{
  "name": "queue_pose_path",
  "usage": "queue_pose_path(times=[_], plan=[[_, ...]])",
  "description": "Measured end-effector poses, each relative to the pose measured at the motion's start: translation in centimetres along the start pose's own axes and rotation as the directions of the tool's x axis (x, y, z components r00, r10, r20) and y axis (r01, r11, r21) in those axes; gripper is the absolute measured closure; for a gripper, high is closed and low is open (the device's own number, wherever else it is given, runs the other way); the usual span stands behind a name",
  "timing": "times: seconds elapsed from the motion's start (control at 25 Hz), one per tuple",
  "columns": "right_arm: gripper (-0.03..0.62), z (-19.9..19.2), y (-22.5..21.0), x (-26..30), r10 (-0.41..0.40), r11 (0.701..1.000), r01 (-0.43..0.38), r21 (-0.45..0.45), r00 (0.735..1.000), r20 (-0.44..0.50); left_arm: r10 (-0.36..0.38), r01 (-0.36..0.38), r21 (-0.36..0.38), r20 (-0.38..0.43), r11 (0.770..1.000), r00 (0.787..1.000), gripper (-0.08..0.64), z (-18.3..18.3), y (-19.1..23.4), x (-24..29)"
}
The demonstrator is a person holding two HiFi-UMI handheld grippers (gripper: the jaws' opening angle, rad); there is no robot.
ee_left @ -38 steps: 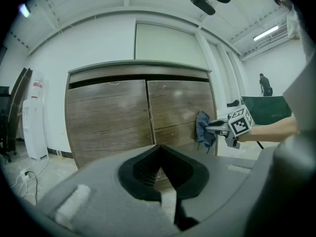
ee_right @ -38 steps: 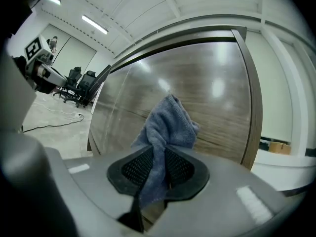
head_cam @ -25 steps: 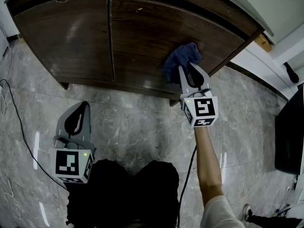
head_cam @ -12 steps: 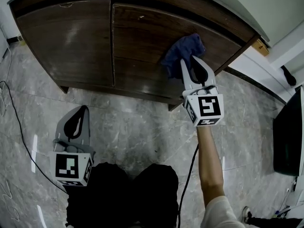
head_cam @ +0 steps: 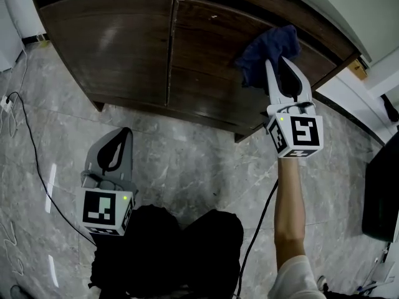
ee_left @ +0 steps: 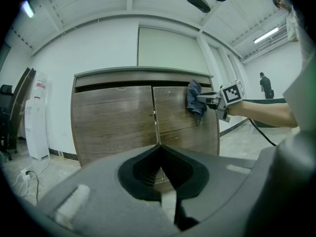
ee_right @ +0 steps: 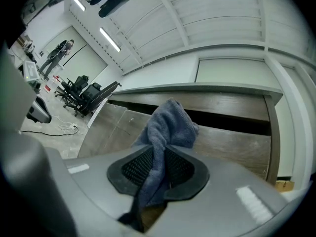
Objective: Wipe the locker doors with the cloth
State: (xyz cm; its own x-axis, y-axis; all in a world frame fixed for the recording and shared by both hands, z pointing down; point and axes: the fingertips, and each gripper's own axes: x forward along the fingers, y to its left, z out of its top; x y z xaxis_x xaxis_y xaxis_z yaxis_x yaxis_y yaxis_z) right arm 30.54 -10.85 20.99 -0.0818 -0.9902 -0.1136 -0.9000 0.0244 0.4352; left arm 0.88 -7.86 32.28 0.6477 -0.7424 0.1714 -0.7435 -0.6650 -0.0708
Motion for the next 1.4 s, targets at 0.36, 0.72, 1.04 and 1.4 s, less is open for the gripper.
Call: queue_pose_path(times=[0.36,0.72,1.04,1.4], plan=[[0.515,-2.0,1.5,0.0,0.007,1.0,-0.007,0.029,1.0,-0.007,0.011,-0.011,-0.01,-0.011,1.0,1.0,0.56,-1.0,0.5,-0.3],[0.515,-6.8,4.9,0.0,0.045,0.997,-0.041,0.063,0.997,-0.064,0.026,-0.026,-0.008,-0.018,1.0,1.0,0.56,-1.9,1.4,-0.4],[0.515,-10.8,7.7,-0.2,0.082,0.992,-0.071,0.101,0.99,-0.117,0.033,-0.033,-0.015,-0.031,0.999,0.999,0.56,-2.3,1.7,-0.5],[0.515,-14.7,10.4,-0.3,0.128,0.985,-0.106,0.137,0.978,-0.163,0.038,-0.038,-0.014,-0.039,0.999,0.999,0.56,-2.5,2.0,-0.3]])
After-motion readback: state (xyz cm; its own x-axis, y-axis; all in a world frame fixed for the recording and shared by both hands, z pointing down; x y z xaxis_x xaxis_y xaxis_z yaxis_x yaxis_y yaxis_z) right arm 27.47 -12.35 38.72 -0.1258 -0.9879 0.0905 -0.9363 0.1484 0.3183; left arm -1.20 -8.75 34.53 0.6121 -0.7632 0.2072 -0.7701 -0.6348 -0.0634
